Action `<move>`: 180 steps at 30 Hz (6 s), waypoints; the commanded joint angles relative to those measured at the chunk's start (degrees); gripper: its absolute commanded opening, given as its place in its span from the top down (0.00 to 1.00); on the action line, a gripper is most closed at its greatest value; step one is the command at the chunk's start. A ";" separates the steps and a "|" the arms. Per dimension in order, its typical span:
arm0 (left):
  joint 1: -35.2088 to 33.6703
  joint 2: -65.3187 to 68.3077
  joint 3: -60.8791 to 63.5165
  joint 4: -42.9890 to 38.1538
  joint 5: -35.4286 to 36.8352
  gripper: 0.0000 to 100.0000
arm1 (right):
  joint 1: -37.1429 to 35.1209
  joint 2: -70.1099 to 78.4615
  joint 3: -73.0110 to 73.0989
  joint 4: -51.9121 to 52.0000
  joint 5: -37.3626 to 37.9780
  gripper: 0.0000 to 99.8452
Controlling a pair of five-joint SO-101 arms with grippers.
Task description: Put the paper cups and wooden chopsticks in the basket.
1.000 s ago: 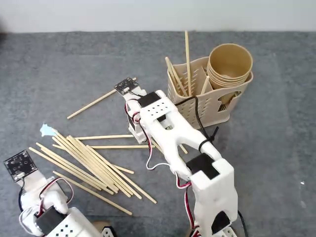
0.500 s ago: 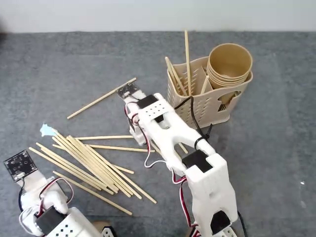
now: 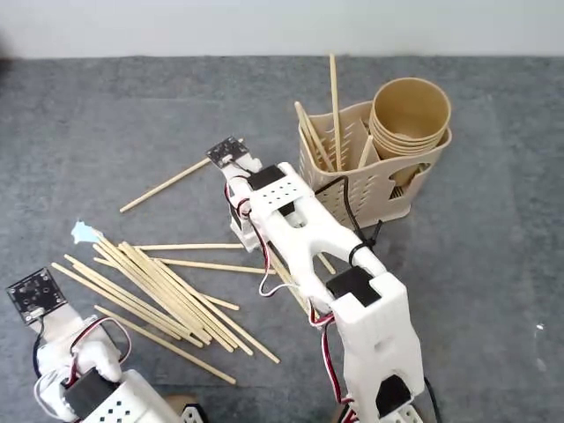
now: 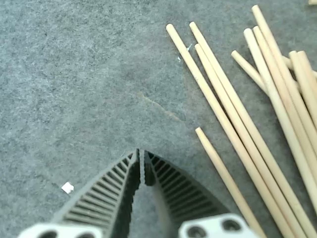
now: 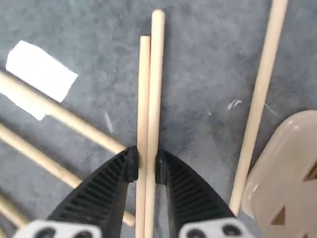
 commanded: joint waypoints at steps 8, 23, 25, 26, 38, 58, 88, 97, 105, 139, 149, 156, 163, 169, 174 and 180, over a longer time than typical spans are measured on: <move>0.00 -0.97 -1.01 0.00 0.44 0.99 | -2.51 -22.99 -0.97 8.57 0.97 0.99; 0.00 -0.97 -1.01 0.00 0.44 0.99 | -0.66 -47.34 -14.33 6.73 6.42 0.99; 0.00 -0.97 -1.01 0.00 0.44 0.99 | 0.92 -48.75 -15.38 3.74 6.33 0.99; 0.00 -0.97 -1.01 0.00 0.44 0.99 | 2.24 -49.45 -15.38 1.63 6.33 0.99; 0.00 -0.97 -1.01 0.00 0.44 0.99 | 16.22 -53.05 -8.00 -21.49 0.53 0.99; 0.00 -0.97 -1.01 0.00 0.44 0.99 | 19.65 -61.05 29.89 -50.77 0.88 0.84; 0.00 -0.97 -1.01 0.00 0.44 0.99 | -0.22 -22.29 15.56 -26.42 0.88 0.93; 0.00 -0.97 -1.01 0.00 0.44 0.99 | 4.97 1.19 -7.12 -17.01 0.62 0.84; 0.00 -0.97 -1.01 0.00 0.44 0.99 | 6.81 12.97 -25.85 -7.25 0.53 0.84; 0.00 -0.97 -1.01 0.00 0.44 0.99 | -0.48 11.38 -28.13 10.24 0.70 0.99; 0.00 -0.97 -1.01 0.00 0.44 0.99 | -4.18 -1.45 -28.13 20.79 0.44 0.99; 0.00 -0.97 -1.01 0.00 0.44 0.99 | -7.43 -11.82 -28.13 27.12 0.35 0.99; 0.00 -0.97 -1.01 0.00 0.44 0.99 | -7.43 -23.69 -28.31 27.56 0.79 0.99; 0.00 -0.97 -1.01 0.00 0.44 0.99 | -1.10 -32.66 -28.31 21.85 0.88 0.99; 0.00 -0.97 -1.01 0.00 0.44 0.99 | 3.82 -39.60 -28.31 14.02 0.88 0.99; 0.00 -0.97 -1.01 0.00 0.44 0.99 | 11.21 -42.86 -28.04 1.89 0.35 0.99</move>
